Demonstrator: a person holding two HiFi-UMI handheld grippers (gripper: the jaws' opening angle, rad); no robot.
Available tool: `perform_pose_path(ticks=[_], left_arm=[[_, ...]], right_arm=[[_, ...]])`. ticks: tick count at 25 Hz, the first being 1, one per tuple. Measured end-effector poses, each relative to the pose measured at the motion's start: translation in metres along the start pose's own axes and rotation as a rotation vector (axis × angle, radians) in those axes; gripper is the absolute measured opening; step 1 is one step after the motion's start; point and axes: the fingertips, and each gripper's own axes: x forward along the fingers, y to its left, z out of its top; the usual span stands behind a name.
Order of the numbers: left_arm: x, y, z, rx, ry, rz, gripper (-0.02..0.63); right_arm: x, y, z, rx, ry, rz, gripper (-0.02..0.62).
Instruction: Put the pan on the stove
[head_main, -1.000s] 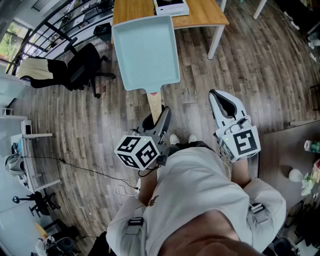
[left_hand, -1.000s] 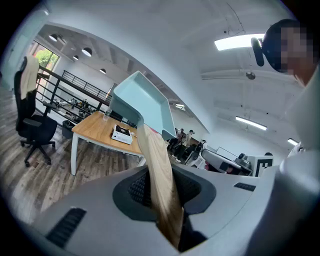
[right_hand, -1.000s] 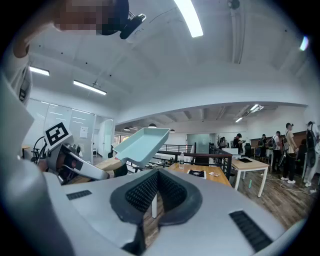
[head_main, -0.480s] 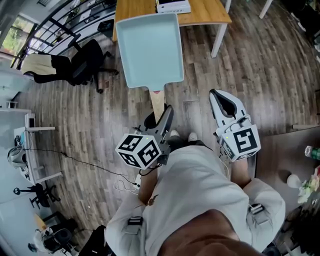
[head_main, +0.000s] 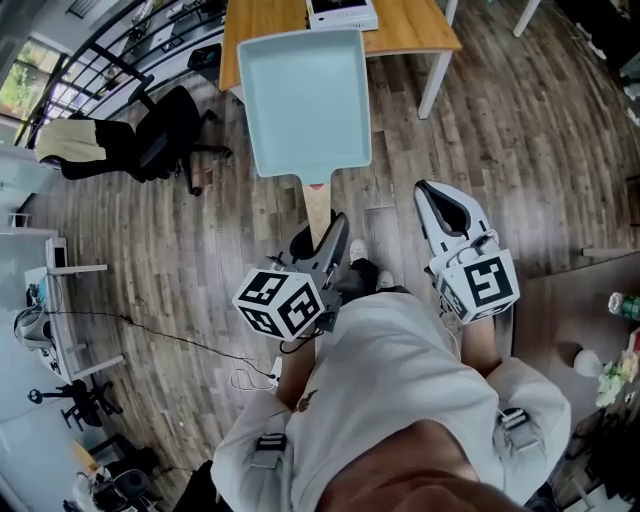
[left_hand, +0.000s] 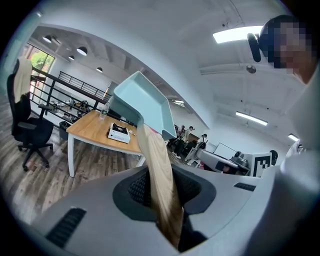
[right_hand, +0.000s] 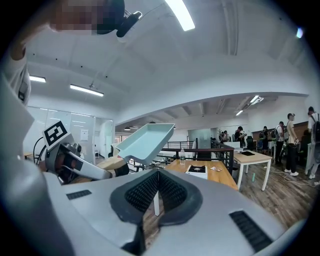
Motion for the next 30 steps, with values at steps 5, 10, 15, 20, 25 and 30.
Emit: perform_pose_path(ticks=[5,10,15,20,25,30], left_arm=[[0.015,0.018,0.017,-0.003,0.004,-0.023,0.094],[0.027,0.039,0.036,0.000,0.011,-0.037,0.094],[0.038,0.059,0.050,0.000,0.019,-0.058,0.094],[0.048,0.073,0.062,-0.006,0.028,-0.086,0.094],[0.054,0.083,0.074,0.004,0.031,-0.105,0.094],[0.066,0.088,0.082,0.005,0.040,-0.117,0.094]], right_arm=[[0.024,-0.008,0.005,-0.019,0.015,-0.022,0.021],[0.053,-0.016,0.011,-0.029,0.023,-0.040,0.021],[0.077,-0.014,0.014,-0.036,0.033,-0.042,0.021],[0.094,-0.014,0.018,-0.032,0.040,-0.056,0.021],[0.109,-0.012,0.021,-0.057,0.051,-0.068,0.021],[0.123,-0.015,0.021,-0.062,0.067,-0.068,0.021]])
